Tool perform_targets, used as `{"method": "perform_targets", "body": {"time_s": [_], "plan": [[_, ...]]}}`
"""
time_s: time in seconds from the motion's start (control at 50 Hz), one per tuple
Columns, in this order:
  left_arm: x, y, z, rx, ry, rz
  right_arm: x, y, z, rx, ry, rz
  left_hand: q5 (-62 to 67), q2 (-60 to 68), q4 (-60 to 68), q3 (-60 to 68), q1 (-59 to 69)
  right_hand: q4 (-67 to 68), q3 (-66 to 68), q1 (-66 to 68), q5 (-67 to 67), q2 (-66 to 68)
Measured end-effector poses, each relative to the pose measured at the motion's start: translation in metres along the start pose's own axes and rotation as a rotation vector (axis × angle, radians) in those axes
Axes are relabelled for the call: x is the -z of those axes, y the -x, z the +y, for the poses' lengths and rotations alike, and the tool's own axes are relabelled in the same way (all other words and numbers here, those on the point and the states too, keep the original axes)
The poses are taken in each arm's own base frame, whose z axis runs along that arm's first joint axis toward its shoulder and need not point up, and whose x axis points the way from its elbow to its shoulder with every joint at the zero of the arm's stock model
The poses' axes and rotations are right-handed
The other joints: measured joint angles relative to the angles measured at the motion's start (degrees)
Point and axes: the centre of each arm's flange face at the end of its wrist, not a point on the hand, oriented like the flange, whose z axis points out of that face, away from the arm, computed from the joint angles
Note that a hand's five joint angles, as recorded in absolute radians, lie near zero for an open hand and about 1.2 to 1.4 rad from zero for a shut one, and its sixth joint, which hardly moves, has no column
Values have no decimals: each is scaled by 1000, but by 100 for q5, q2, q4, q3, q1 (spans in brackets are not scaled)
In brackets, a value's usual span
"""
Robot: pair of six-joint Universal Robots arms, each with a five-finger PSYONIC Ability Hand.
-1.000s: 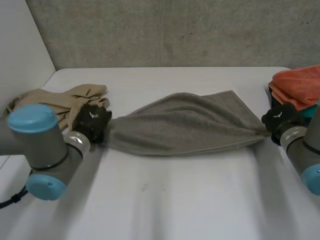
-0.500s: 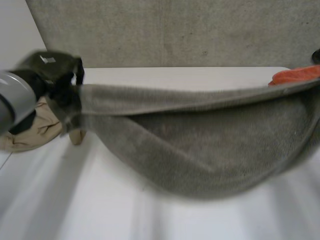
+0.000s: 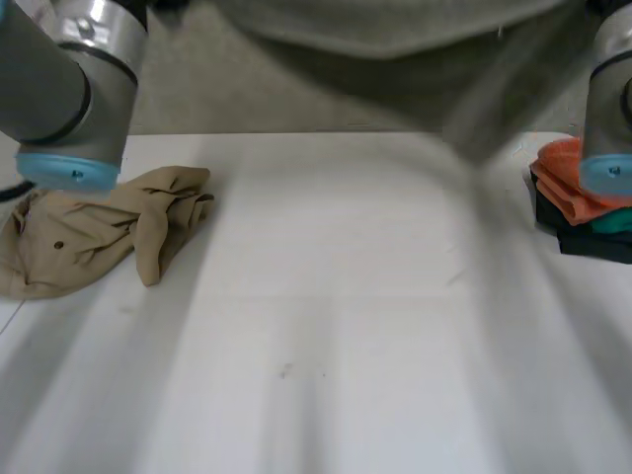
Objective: Fold the laundry.
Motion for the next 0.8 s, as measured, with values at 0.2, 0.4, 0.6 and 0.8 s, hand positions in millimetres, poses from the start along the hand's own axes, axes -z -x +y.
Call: {"method": "perform_targets", "body": {"time_s": [0.2,0.4,0.6,0.8], "plan": [[13,-1,20,-6,19,-17,27,23,10,5,78,-180,0,6,16,0,0,0,0,0,0,0],[64,-34,126,4,345,79,75,96,68,35,254,-440,0,6,17,0,0,0,0,0,0,0],[159,-60,185,20,741,209,159,133,124,87,493,-697,-1289,-1614,-1627,-1497,-1187,0,0,0,0,0],[180,-39,162,22,803,190,177,105,131,84,555,-724,-3036,-3289,-3337,-3176,-2699,0,0,0,0,0]]}}
